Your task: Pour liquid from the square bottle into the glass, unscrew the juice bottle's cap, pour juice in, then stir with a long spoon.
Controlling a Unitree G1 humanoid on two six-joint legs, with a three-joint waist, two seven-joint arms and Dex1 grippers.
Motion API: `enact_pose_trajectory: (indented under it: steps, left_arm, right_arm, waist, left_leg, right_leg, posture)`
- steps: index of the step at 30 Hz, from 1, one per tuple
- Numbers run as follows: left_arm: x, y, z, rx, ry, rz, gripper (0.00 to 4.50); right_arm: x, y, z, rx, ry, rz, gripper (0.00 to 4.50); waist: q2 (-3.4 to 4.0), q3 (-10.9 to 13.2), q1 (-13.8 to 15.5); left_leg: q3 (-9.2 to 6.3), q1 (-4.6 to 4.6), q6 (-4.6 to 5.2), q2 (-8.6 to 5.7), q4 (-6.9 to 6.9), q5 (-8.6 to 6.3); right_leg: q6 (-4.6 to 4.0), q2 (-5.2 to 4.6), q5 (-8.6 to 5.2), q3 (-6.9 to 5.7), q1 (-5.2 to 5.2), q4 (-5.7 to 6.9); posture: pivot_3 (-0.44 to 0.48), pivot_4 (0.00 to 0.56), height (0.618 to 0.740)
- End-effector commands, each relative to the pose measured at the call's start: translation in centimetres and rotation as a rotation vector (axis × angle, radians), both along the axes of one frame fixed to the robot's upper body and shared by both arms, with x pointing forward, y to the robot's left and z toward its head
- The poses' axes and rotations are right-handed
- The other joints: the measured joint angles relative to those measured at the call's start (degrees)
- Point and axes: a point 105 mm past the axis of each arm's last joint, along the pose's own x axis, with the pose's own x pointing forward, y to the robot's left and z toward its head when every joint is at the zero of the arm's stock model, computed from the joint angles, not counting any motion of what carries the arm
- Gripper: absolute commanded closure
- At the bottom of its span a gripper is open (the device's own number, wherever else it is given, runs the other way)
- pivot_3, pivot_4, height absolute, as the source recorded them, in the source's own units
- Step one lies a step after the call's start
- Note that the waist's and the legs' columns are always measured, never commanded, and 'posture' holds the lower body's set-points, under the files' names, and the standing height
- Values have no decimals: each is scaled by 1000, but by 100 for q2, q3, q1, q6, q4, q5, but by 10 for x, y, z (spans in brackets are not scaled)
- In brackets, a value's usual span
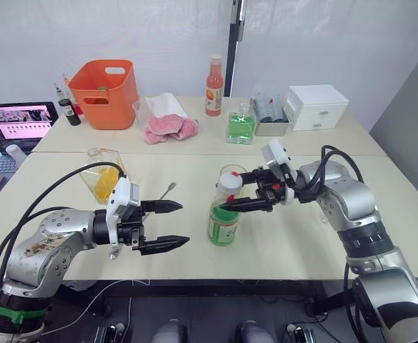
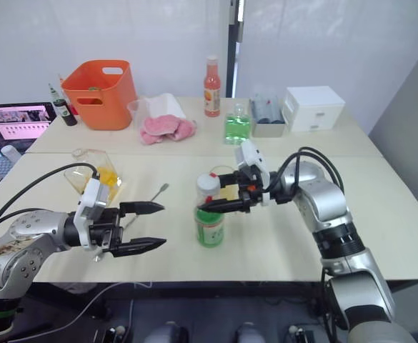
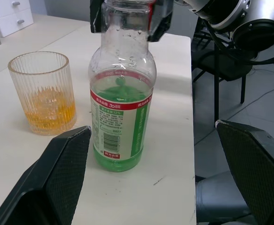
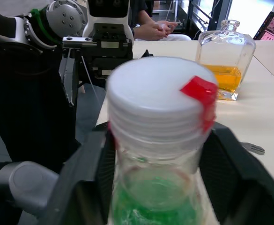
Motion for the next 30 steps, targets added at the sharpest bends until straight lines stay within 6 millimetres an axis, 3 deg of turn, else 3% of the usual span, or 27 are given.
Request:
enact_pose_trajectory:
  steps: [1,6,13,16,22,30]
  left_arm:
    - [-3,1,10,-1,-44,-2,0]
    - [-1,1,10,1,-50,3,0]
    - [4,-1,10,-7,-75,9,0]
    - [8,0,10,-2,-83,7,0]
    - [12,-2,13,2,-97,-15,0]
    - [16,-2,14,10,-102,-31,0]
  right_arm:
    - [-3,-2,13,40,-42,4,2973]
    - [-19,-4,22,100,-54,-97,2973]
    - [-35,2,28,207,-24,-538,2973]
    - [-43,6,27,207,-46,-648,2973]
    - [-45,5,18,163,-53,-792,2973]
    - [-42,2,-5,142,25,-824,2973]
  waist:
    - [0,0,-1]
    - [0,0,24]
    - [0,0,39]
    - [0,0,37]
    - [0,0,42]
    - [-1,-1,5]
  left_leg:
    - [0,0,0,0,0,0]
    - [-4,-2,0,1,-3,0]
    - [-6,-8,-3,2,-3,1]
    - [-5,-7,-6,-3,-3,3]
    - [-6,-9,-6,-7,-1,3]
    - [-6,-5,-5,-5,-2,3]
  right_leg:
    - [0,0,0,0,0,1]
    - [0,0,0,-2,-1,1]
    - [0,-9,0,-4,-8,4]
    - [-1,-9,0,-4,-9,5]
    - [0,-8,0,-5,-7,3]
    - [0,-2,-1,-5,-3,1]
  posture:
    - [0,150,715]
    - [0,150,715]
    - [0,150,715]
    - [0,150,715]
    - [0,150,715]
    - [0,150,715]
